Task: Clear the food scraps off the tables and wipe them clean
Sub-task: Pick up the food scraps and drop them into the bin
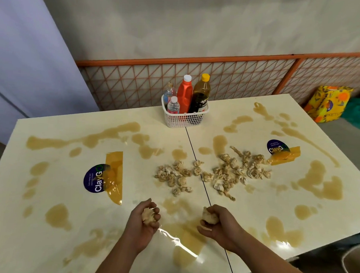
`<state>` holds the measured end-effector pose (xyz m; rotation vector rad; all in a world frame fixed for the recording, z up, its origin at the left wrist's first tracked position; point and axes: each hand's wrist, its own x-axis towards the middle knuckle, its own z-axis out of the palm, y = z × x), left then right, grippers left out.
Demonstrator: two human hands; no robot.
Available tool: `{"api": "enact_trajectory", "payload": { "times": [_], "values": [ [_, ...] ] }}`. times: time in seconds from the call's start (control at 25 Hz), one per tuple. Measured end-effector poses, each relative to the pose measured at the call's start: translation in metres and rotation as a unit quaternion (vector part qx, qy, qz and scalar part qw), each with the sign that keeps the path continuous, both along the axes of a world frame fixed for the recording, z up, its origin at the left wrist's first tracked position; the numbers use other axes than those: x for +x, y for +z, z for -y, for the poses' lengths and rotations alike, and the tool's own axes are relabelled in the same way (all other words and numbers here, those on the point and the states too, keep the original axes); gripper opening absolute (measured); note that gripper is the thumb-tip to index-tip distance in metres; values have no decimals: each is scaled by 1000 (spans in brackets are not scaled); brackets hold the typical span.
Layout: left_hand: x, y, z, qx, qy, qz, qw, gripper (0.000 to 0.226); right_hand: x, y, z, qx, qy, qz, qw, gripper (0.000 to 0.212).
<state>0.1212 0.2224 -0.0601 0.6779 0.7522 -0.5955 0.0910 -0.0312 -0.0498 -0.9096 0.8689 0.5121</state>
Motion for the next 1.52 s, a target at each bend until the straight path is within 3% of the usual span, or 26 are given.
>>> {"api": "enact_trajectory", "payload": {
  "times": [0.16, 0.32, 0.52, 0.68, 0.84, 0.92, 1.04, 1.12, 1.28, 1.52],
  "values": [
    [-11, 5, 15, 95, -78, 23, 992, 46, -3, 7, 4, -15, -13, 22, 1000, 24],
    [-25, 21, 39, 90, -76, 28, 993, 66, -10, 17, 24, -6, -43, 57, 997, 15],
    [-38, 35, 89, 88, -60, 56, 993, 56, -29, 30, 81, -4, -64, 49, 997, 30],
    [-49, 52, 152, 75, -63, 86, 991, 16, -66, 47, 158, -41, -125, 48, 990, 50],
    [-56, 62, 217, 148, -171, 157, 961, 52, -128, 39, 243, -75, -224, 31, 971, 51],
    [-61, 63, 247, 174, -199, 199, 944, 42, -165, 26, 288, -79, -283, 20, 956, 48],
    [-72, 63, 302, 148, -187, 190, 952, 19, -218, 11, 354, -50, -349, 30, 935, 34],
    [-86, 66, 333, 155, -201, 179, 951, 25, -240, 6, 385, -46, -369, 39, 927, 20],
    [-122, 64, 393, 222, -307, 170, 909, 44, -267, -10, 442, -52, -424, 22, 904, 18],
    [-148, 67, 446, 174, -371, 119, 905, 43, -267, -56, 507, -100, -446, -33, 889, 45]
  ]
}}
